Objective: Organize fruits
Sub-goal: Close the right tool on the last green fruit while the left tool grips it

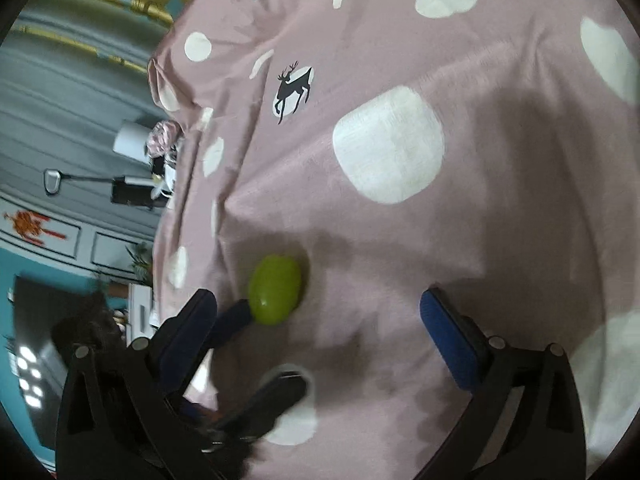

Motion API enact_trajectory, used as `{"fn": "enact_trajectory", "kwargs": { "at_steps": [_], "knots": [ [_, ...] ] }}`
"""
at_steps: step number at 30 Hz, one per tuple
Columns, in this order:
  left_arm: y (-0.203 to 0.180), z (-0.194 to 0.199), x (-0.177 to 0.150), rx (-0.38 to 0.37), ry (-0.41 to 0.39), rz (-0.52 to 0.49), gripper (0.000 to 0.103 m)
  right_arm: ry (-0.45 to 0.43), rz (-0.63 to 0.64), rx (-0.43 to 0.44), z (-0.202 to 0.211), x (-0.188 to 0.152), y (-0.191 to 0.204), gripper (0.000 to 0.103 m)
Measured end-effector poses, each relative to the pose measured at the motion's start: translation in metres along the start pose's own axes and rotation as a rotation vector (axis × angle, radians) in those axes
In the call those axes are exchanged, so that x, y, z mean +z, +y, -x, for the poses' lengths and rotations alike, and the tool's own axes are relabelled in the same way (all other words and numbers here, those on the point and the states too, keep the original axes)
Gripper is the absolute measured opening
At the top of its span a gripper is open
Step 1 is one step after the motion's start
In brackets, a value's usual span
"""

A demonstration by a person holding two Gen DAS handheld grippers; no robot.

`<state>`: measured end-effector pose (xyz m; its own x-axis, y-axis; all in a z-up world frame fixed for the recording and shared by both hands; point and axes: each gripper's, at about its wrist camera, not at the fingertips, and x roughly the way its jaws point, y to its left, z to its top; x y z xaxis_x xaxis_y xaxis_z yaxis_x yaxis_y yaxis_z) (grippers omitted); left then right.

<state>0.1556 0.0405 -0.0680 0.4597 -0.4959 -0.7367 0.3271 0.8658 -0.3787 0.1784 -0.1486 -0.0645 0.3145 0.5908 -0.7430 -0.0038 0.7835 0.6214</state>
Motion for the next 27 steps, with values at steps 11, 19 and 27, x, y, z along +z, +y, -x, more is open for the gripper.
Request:
{"fn": "enact_trajectory", "kwargs": {
  "at_steps": [11,19,27],
  "knots": [
    [0.021,0.007,0.012,0.014,-0.037,0.129,0.081,0.071,0.068,0.019,-0.017,0.004,0.014,0.089],
    [0.011,-0.002,0.008,0.074,0.034,0.039,0.059,0.101,0.072,0.023,-0.027,0.003,0.019,0.06],
    [-0.001,-0.01,0.004,0.123,0.076,-0.045,0.048,0.127,0.075,0.034,-0.04,0.005,0.026,0.042]
  ]
}}
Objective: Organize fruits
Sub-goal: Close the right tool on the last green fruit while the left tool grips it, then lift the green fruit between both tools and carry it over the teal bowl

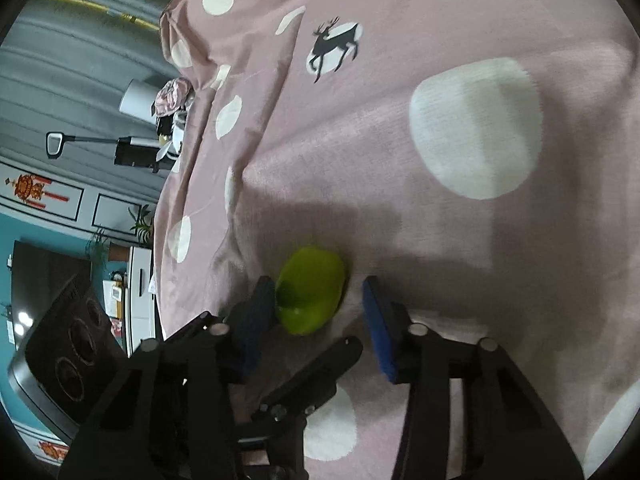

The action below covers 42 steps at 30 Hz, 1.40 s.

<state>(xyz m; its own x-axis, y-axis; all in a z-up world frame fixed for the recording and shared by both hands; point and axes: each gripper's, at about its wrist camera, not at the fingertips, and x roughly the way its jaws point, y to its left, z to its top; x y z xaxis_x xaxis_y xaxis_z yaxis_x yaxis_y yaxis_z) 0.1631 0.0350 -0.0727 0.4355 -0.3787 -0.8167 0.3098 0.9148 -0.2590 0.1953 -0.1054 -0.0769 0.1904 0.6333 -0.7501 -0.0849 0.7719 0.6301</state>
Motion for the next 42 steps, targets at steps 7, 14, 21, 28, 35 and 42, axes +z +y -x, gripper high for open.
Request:
{"fn": "enact_trajectory", "kwargs": {
  "at_steps": [7,14,21,28,35,42],
  "knots": [
    [-0.006,-0.002,0.004,0.084,0.005,-0.067,0.038,-0.001,0.002,0.001,-0.002,0.0,0.001,0.039],
    [-0.006,-0.011,0.011,0.115,0.024,-0.109,0.036,-0.035,0.019,-0.004,-0.002,0.003,0.002,0.04],
    [-0.016,-0.007,0.009,0.136,0.001,-0.15,0.036,-0.041,0.032,-0.005,0.004,0.002,0.003,0.039],
    [-0.033,0.014,0.004,0.141,-0.095,-0.187,0.036,-0.084,0.045,0.032,0.03,-0.004,0.009,0.039],
    [-0.048,0.034,0.001,0.118,-0.138,-0.165,0.036,-0.128,0.05,0.071,0.052,-0.015,0.012,0.039],
    [-0.08,0.054,0.005,0.122,-0.193,-0.181,0.036,-0.199,0.065,0.104,0.092,-0.022,0.012,0.039]
  ]
}}
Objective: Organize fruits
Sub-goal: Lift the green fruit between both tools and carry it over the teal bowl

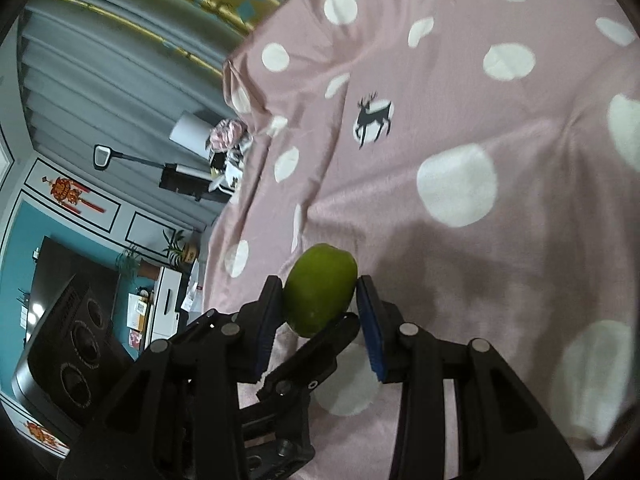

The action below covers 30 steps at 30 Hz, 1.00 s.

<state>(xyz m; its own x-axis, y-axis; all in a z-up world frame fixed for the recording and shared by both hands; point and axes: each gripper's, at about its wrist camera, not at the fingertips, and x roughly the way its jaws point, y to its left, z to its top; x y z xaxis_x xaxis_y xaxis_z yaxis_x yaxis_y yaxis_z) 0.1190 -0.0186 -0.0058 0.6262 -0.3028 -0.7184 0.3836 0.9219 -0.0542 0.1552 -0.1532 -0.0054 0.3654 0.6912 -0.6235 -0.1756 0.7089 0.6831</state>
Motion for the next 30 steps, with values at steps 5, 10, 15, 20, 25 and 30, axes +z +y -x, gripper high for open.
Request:
{"fn": "enact_trajectory", "kwargs": {
  "at_steps": [5,10,15,20,25,30],
  "knots": [
    [-0.026,0.007,0.009,-0.003,-0.022,-0.035,0.036,-0.033,-0.024,0.016,0.028,0.001,-0.01,0.039],
    [-0.054,0.013,0.017,-0.028,-0.034,-0.055,0.036,-0.077,-0.022,-0.001,0.058,-0.004,-0.016,0.039],
    [-0.091,0.019,0.024,-0.047,-0.052,-0.097,0.036,-0.13,-0.046,-0.001,0.093,-0.009,-0.032,0.039],
    [-0.129,0.015,0.031,-0.094,-0.035,-0.124,0.036,-0.183,-0.087,-0.021,0.129,-0.019,-0.055,0.039],
    [-0.175,0.01,0.036,-0.158,-0.031,-0.198,0.036,-0.236,-0.123,-0.054,0.172,-0.032,-0.08,0.039],
    [-0.215,-0.002,0.038,-0.211,-0.016,-0.237,0.036,-0.277,-0.193,-0.08,0.203,-0.042,-0.11,0.039]
  ]
}}
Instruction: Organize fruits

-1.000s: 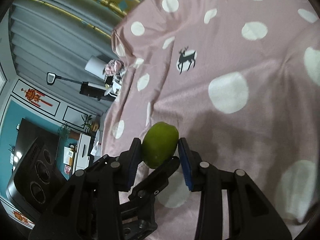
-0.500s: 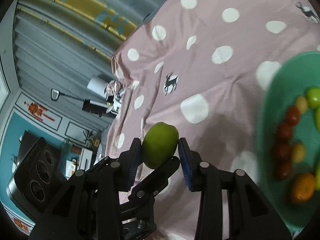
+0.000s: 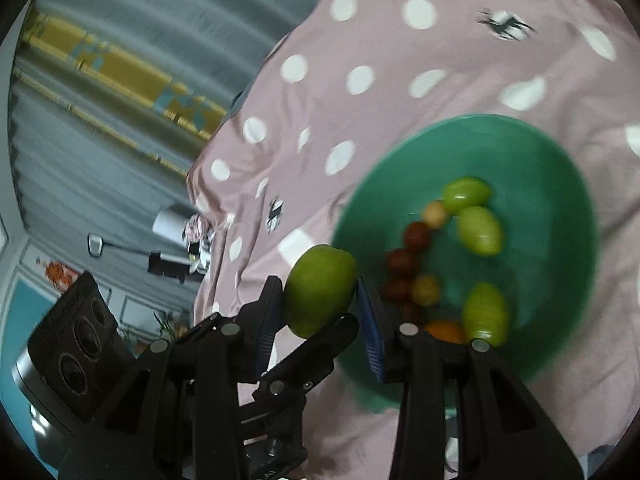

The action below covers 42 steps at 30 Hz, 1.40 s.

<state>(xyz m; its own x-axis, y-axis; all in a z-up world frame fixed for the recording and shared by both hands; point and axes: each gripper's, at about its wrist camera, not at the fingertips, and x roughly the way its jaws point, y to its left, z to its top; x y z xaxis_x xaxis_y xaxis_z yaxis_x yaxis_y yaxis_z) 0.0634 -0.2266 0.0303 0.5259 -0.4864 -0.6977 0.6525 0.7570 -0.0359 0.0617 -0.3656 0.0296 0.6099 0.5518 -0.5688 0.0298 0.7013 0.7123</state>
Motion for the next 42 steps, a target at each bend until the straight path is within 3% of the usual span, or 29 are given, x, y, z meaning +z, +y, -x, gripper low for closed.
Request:
{"fn": "enact_trajectory", "kwargs": {
  "at_steps": [11,19,25,27,29,34,38,42],
  "knots": [
    [-0.037,-0.036,0.001,-0.037,0.071,-0.021,0.036,0.012,-0.076,-0.095,0.023,0.0,-0.04,0.039],
    [-0.049,-0.041,0.001,-0.013,0.083,-0.035,0.036,-0.009,-0.116,-0.114,0.035,0.0,-0.054,0.038],
    [-0.047,-0.046,0.0,0.024,0.159,-0.008,0.041,-0.016,-0.129,-0.139,0.041,0.0,-0.047,0.043],
    [-0.043,-0.046,-0.001,0.024,0.197,0.021,0.043,-0.025,-0.135,-0.145,0.047,0.001,-0.045,0.049],
    [-0.04,-0.044,-0.003,0.03,0.216,0.042,0.047,-0.051,-0.133,-0.149,0.056,0.001,-0.042,0.054],
    [-0.034,-0.027,-0.009,0.071,0.163,0.072,0.084,-0.11,-0.119,-0.221,0.073,0.001,-0.032,0.082],
    [-0.034,-0.015,-0.014,0.069,0.134,0.071,0.09,-0.102,-0.088,-0.239,0.076,-0.001,-0.026,0.086],
    [-0.034,-0.011,-0.02,0.086,0.155,0.085,0.094,-0.113,-0.062,-0.356,0.082,-0.01,-0.022,0.095]
  ]
}}
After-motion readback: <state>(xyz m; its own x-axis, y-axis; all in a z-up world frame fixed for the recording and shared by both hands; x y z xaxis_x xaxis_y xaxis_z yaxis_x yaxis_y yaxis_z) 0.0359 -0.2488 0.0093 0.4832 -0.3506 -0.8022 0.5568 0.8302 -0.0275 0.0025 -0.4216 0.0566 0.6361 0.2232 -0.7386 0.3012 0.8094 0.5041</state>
